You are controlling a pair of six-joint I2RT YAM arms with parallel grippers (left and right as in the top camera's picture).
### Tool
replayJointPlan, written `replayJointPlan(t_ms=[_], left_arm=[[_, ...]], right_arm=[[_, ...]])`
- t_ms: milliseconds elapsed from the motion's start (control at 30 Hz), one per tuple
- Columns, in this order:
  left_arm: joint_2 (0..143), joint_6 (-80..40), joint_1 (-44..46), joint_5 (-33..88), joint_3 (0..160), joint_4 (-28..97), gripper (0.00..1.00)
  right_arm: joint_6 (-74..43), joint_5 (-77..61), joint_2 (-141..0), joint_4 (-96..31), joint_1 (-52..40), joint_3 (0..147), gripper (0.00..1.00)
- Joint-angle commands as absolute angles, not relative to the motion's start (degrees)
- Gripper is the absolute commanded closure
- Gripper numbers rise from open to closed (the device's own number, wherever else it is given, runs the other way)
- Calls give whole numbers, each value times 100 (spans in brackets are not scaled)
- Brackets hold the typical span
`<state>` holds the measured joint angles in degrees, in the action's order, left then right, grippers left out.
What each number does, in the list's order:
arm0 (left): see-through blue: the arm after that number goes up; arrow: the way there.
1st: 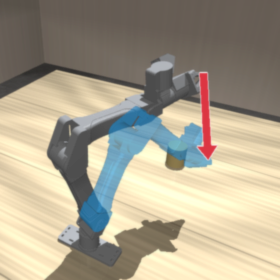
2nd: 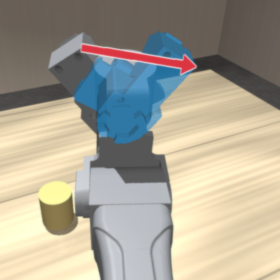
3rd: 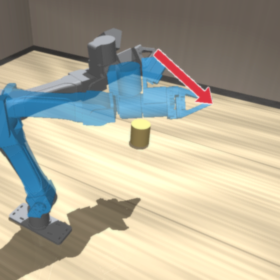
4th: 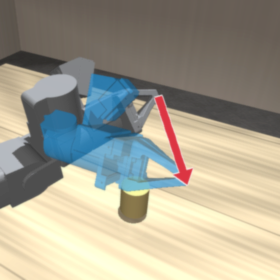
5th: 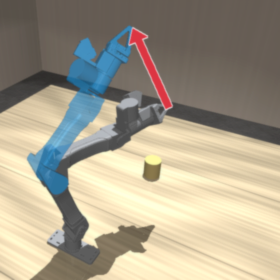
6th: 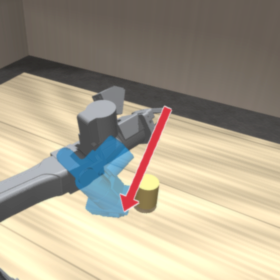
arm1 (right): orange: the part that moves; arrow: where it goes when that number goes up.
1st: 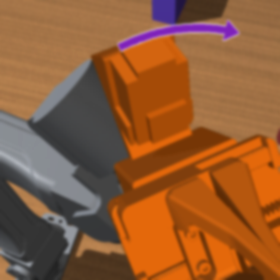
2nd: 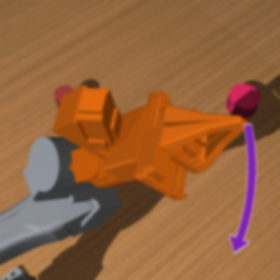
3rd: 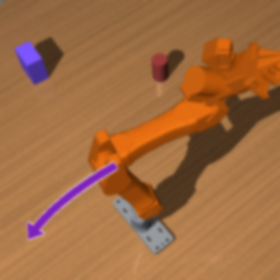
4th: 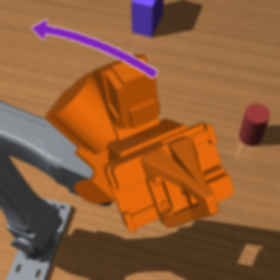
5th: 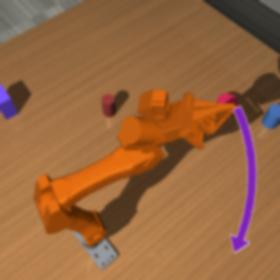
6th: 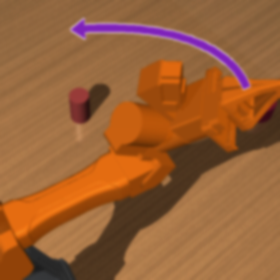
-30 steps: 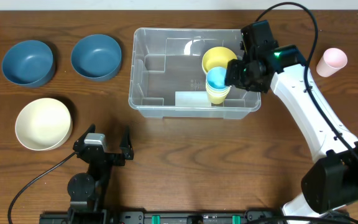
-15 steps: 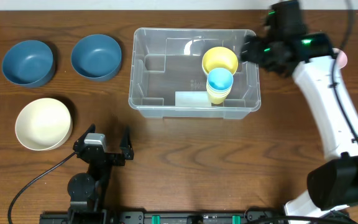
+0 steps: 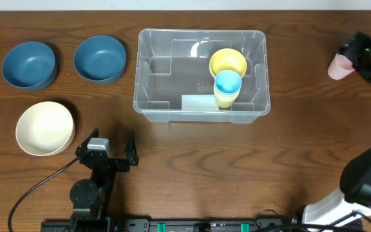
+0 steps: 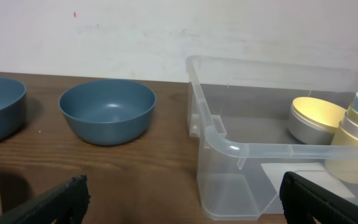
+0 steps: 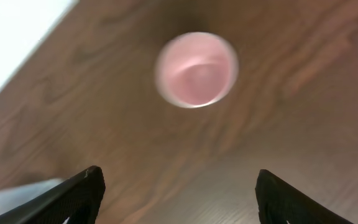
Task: Pack container
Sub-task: 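Move the right gripper to the pink cup and grasp it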
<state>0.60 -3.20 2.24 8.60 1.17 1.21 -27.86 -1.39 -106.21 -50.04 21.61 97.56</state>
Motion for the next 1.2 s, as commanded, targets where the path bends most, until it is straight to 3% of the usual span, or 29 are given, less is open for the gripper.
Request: replayJointPlan(t_ms=[0,800,867,900,967,1067,1167], left_arm=[[30,-329,196,923,23,322,2],[30,-331,196,923,23,322,2],[30,-331,196,926,23,322,2],[30,-331,196,923,23,322,2],[30,-331,196,923,23,322,2],[30,-329,193,923,23,322,2],[30,-331,196,926,23,322,2]], right_arm=[[-2893,-84,-11050,-5015,2364,9835,21],[-2928,-19,-12490,-4003,2587,9835,29],[-2930,-23,-12571,-4032,2587,9835,44],[-2930,-14,-12575,-4060,2587,9835,60],[-2934,19,-12560,-4095,2587,9835,81],[-2980,19,-12475,-4191,2587,9837,93],[-2980,16,-12342,-4324,2587,9837,99]])
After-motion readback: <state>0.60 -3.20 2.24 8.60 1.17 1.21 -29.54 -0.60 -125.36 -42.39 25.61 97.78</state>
